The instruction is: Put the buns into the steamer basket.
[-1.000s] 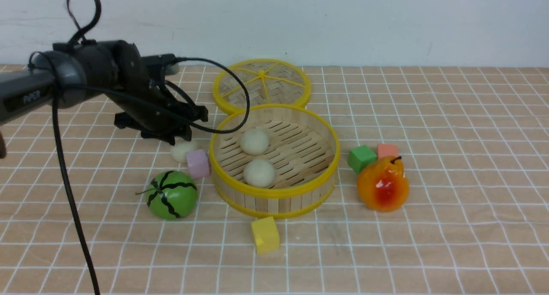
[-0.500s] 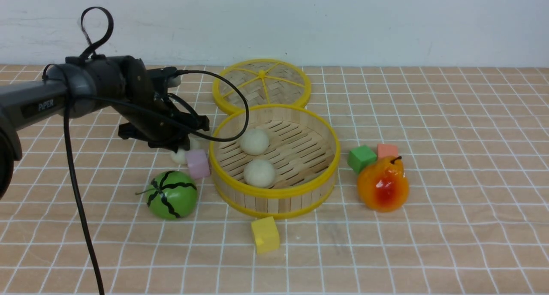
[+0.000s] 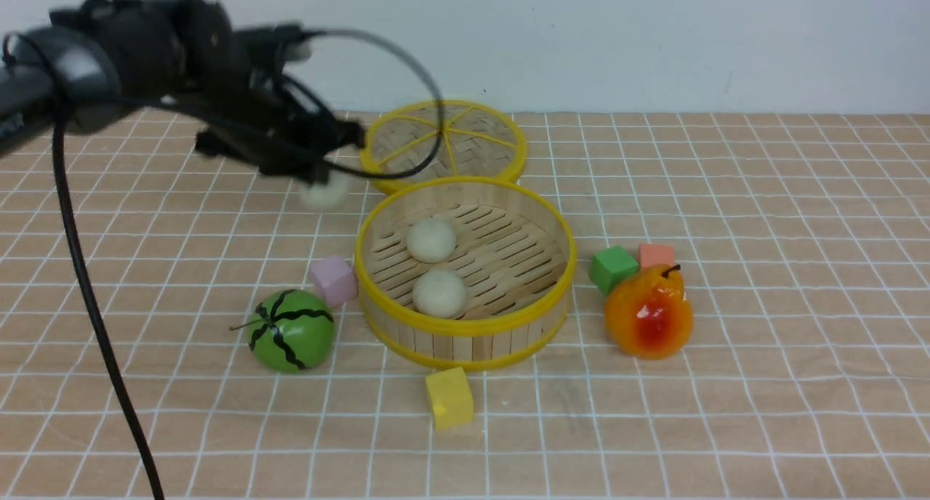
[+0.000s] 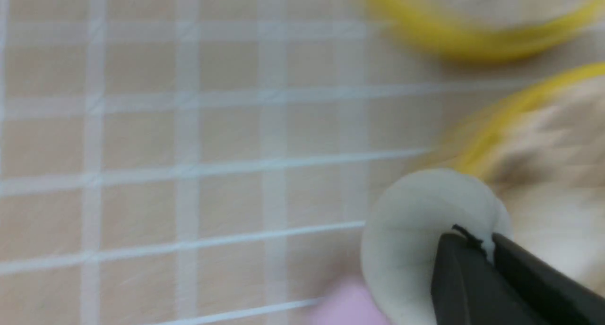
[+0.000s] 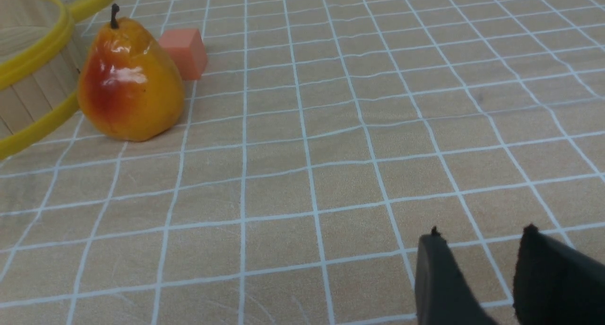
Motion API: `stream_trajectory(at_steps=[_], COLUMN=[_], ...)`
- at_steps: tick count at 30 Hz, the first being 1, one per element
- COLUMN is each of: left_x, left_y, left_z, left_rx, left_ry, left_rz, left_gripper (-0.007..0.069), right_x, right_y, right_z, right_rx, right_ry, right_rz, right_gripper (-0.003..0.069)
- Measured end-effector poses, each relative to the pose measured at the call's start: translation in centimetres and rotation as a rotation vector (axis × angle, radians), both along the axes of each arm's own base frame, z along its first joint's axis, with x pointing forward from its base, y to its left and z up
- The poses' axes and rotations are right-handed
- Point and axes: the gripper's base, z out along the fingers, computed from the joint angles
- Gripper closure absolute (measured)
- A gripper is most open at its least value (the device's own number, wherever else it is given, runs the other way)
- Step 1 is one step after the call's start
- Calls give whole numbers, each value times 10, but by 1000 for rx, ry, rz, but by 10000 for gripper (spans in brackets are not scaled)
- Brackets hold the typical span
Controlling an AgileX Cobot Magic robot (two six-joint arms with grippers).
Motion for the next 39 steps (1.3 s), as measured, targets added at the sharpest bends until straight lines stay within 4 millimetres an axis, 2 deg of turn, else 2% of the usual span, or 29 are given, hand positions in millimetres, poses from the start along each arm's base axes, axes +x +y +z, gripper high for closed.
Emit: stream_trajectory(at_steps=[1, 2, 4, 5, 6, 9, 12, 14, 17, 19, 21, 24, 25, 26, 27, 28, 29, 30, 31, 32, 33, 34, 36, 39], left_x=[-6, -8, -18, -19, -22, -23, -21, -20, -15, -13, -13, -12, -12, -13, -13, -15, -16, -18, -24, -28, -30, -40, -50, -72], left_y=[-15, -20, -52, -55, -72, -102, -125, -130, -137, -138, -138, -139, -139, -139, -139, -138, -137, -136, -132, -130, -128, -123, -116, -100], left_z=[7, 9, 11, 11, 6, -11, -38, -49, -78, -87, -90, -86, -85, -78, -77, -64, -63, -53, -32, -19, -15, 4, 23, 60], left_rx=[-11, -12, -37, -40, -50, -61, -60, -58, -66, -72, -76, -82, -82, -75, -75, -56, -52, -38, -18, -8, -5, 9, 22, 53], left_ry=[-20, -24, -48, -49, -57, -75, -72, -62, -13, 11, 18, 19, 20, 37, 40, 53, 58, 66, 78, 83, 89, 101, 112, 98], left_rz=[-35, -47, -113, -117, -150, -199, -229, -232, -208, -191, -183, -181, -181, -189, -190, -203, -205, -213, -225, -232, -234, -241, -241, -239], left_gripper=[634, 634, 634, 634, 634, 629, 617, 610, 575, 537, 500, 384, 377, 316, 311, 265, 265, 248, 230, 225, 225, 226, 236, 294], right_x=[0, 0, 0, 0, 0, 0, 0, 0, 0, 0, 0, 0, 0, 0, 0, 0, 0, 0, 0, 0, 0, 0, 0, 0], right_y=[0, 0, 0, 0, 0, 0, 0, 0, 0, 0, 0, 0, 0, 0, 0, 0, 0, 0, 0, 0, 0, 0, 0, 0], right_z=[0, 0, 0, 0, 0, 0, 0, 0, 0, 0, 0, 0, 0, 0, 0, 0, 0, 0, 0, 0, 0, 0, 0, 0], right_rx=[0, 0, 0, 0, 0, 0, 0, 0, 0, 0, 0, 0, 0, 0, 0, 0, 0, 0, 0, 0, 0, 0, 0, 0], right_ry=[0, 0, 0, 0, 0, 0, 0, 0, 0, 0, 0, 0, 0, 0, 0, 0, 0, 0, 0, 0, 0, 0, 0, 0], right_rz=[0, 0, 0, 0, 0, 0, 0, 0, 0, 0, 0, 0, 0, 0, 0, 0, 0, 0, 0, 0, 0, 0, 0, 0], right_gripper=[418, 418, 418, 418, 418, 418, 418, 418, 418, 418, 418, 418, 418, 418, 418, 418, 418, 418, 418, 418, 418, 418, 418, 418])
